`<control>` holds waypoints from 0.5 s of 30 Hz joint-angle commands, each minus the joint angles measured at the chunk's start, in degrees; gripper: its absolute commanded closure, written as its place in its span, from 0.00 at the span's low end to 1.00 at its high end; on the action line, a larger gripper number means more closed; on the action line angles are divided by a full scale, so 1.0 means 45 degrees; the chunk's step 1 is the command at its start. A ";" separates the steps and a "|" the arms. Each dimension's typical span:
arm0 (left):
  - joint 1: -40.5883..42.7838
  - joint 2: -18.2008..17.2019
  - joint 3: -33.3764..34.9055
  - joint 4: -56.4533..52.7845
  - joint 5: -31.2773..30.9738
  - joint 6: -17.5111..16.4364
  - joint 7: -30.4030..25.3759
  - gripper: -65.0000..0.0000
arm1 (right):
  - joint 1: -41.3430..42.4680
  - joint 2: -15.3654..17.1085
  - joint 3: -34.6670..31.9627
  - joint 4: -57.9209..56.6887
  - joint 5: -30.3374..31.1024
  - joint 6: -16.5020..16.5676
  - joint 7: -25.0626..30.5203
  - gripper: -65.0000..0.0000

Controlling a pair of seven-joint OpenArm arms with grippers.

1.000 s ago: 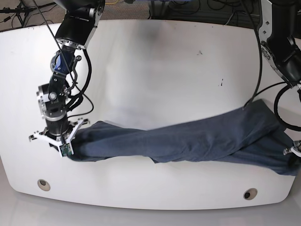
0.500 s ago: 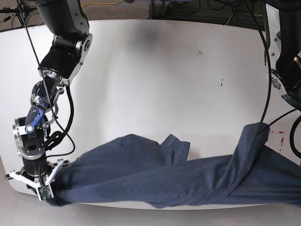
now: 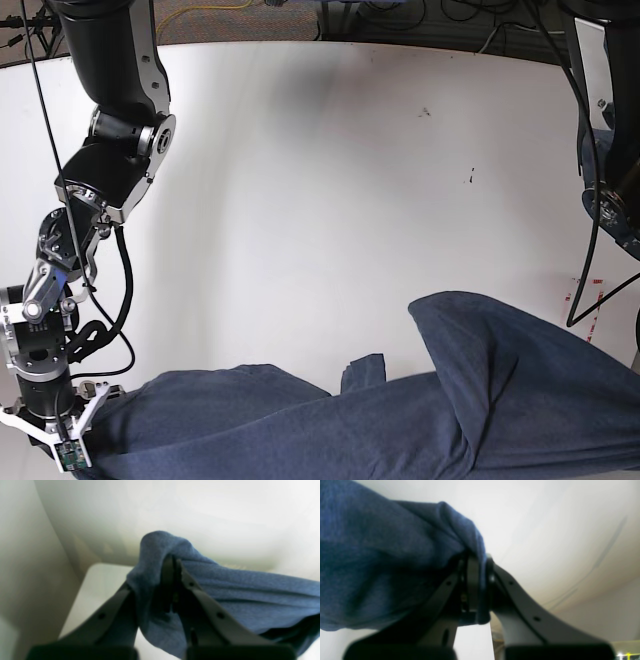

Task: Fold the T-shirt properly
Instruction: 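Lift the shirt with both grippers and swing it toward the table edge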

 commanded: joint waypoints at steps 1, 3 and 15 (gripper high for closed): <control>-0.0490 -0.0243 -0.0029 0.0143 0.0044 0.0064 -0.0483 1.00 | 0.0443 0.0336 -0.0246 0.0157 -0.0163 -0.0237 0.0204 1.00; -0.0490 -0.0223 -0.0029 0.0104 0.0044 0.0064 -0.0483 1.00 | 0.0364 0.0356 -0.0344 0.0157 -0.0163 -0.0256 0.0204 1.00; 0.1093 -0.0223 -0.0048 0.0143 -0.0034 0.0064 -0.0854 1.00 | -0.1570 0.0317 -0.0324 0.0196 -0.0045 -0.0334 0.0614 1.00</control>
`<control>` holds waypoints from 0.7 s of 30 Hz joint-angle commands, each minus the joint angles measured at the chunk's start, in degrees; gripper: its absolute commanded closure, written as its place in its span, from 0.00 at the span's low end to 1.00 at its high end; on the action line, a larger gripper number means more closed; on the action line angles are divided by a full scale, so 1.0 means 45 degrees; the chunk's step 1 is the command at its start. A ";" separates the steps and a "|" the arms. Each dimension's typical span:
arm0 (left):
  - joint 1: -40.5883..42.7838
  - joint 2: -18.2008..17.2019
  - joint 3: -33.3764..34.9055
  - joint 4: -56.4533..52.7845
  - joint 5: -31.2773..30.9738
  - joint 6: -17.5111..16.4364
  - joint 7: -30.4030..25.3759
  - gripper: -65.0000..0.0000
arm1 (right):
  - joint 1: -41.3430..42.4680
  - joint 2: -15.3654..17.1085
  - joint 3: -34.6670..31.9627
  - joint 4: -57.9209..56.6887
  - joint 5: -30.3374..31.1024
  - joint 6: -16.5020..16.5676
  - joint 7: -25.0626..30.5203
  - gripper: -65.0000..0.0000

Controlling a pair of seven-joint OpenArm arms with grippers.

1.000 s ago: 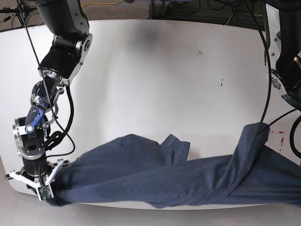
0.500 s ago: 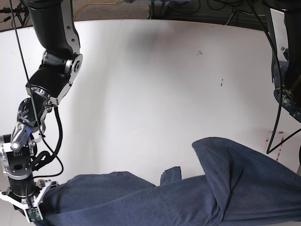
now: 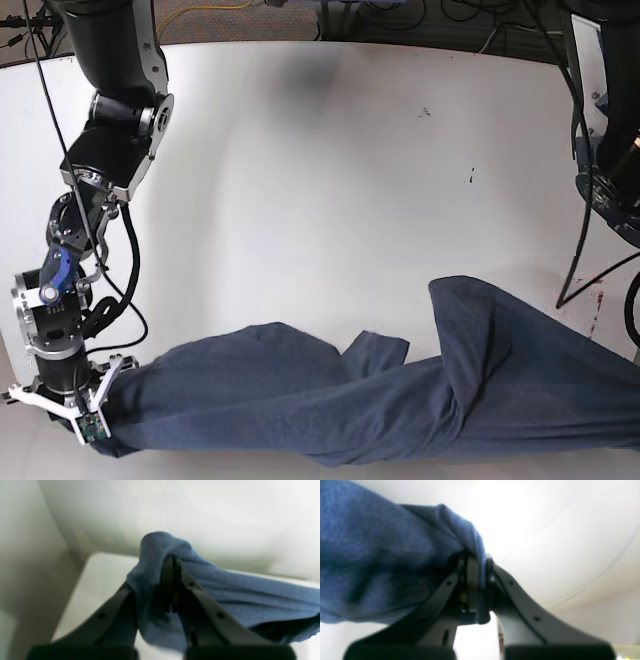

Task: Fold the T-shirt properly
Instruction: 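Lift the shirt with both grippers and swing it toward the table edge, then lay the shirt back down, bringing both grippers back to their start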

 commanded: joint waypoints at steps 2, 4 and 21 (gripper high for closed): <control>0.0225 -0.0218 -0.0034 0.0226 -0.0073 0.0059 -0.0460 1.00 | -0.0513 0.0112 0.0035 0.0221 -0.0104 -0.0247 0.0513 1.00; 0.0597 -0.0218 -0.0034 0.0226 -0.0073 0.0040 -0.0460 1.00 | -0.1099 0.0015 0.0055 0.0240 -0.0104 -0.0247 0.0669 1.00; 0.5383 -0.0257 -0.1343 0.1007 -0.1225 -0.0019 -0.0460 1.00 | -0.6062 -0.2076 0.1793 0.1119 -0.0104 -0.0208 0.1529 1.00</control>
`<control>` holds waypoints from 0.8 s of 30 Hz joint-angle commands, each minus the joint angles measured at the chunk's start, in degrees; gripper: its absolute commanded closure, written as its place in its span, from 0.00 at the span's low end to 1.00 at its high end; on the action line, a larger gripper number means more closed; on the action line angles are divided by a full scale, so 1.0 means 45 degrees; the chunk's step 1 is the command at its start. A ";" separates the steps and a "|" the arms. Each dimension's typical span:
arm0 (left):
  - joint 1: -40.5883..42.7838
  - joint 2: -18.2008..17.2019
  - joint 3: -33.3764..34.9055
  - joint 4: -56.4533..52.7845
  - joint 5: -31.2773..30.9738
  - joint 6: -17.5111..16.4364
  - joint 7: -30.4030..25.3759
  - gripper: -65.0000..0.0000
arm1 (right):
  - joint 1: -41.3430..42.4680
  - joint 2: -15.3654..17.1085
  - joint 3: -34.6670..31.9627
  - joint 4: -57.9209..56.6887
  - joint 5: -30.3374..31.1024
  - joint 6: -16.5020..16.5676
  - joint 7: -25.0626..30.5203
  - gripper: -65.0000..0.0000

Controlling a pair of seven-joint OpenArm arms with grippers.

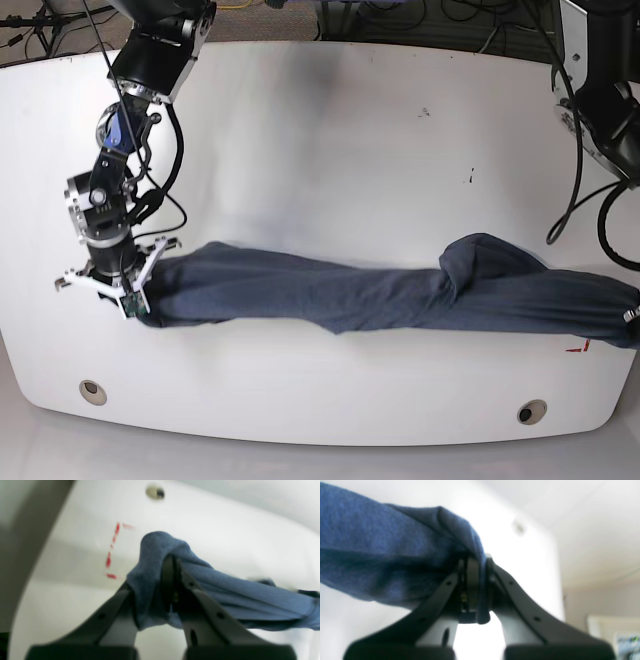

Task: Fold the T-shirt properly
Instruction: 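Lay the shirt back down, bringing both grippers back to their start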

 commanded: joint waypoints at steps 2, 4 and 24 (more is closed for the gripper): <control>0.1016 -0.0325 -0.0343 0.0692 -0.0897 -0.0014 -0.0455 1.00 | -0.0790 -0.0338 0.0113 0.0357 -0.0099 -0.0281 0.0178 1.00; 0.1758 -0.0423 -0.0460 0.0887 -0.1092 -0.0014 -0.0455 1.00 | -0.1415 -0.0494 0.0113 0.0357 -0.0099 -0.0281 0.0198 1.00; 0.6329 -0.0775 -0.0753 0.0946 -0.1776 -0.0092 -0.0494 1.00 | -0.4990 -0.1510 0.0113 0.0162 -0.0099 -0.0320 0.1448 1.00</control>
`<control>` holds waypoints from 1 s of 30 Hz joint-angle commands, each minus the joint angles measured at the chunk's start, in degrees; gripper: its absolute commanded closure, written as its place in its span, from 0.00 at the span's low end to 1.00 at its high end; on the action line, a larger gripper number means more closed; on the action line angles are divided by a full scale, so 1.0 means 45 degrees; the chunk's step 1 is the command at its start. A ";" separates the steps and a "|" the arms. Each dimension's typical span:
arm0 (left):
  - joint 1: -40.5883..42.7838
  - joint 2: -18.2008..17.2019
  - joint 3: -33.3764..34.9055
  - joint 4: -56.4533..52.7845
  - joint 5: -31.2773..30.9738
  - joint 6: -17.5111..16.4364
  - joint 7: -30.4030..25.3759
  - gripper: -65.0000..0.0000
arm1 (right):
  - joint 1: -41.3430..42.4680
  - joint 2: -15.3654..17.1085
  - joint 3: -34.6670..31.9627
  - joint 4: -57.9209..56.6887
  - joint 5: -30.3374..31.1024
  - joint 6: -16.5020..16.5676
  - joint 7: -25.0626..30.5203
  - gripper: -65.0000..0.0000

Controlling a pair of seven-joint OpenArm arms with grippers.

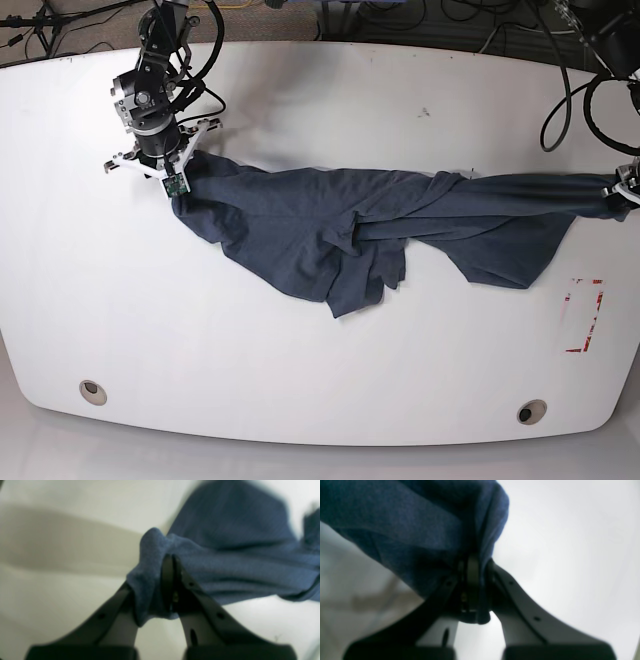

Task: Fold the T-shirt properly
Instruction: 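Lay the shirt back down, bringing both grippers back to their start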

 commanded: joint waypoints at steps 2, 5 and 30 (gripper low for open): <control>0.0303 -0.0342 -0.0059 0.0208 -0.0299 -0.0302 -0.0256 1.00 | -0.0236 0.0068 0.0040 -0.0068 0.0091 -0.0087 0.0268 1.00; 0.0538 -0.0342 -0.0059 0.0208 -0.0280 -0.0654 -0.0256 1.00 | -0.0314 0.0068 0.0040 -0.0400 0.0091 -0.0087 0.0268 1.00; 0.0733 -0.0460 -0.0059 0.0286 0.1947 -0.2412 -0.0393 1.00 | -0.0353 -0.0420 0.0020 0.0382 0.0091 -0.0048 0.0190 0.48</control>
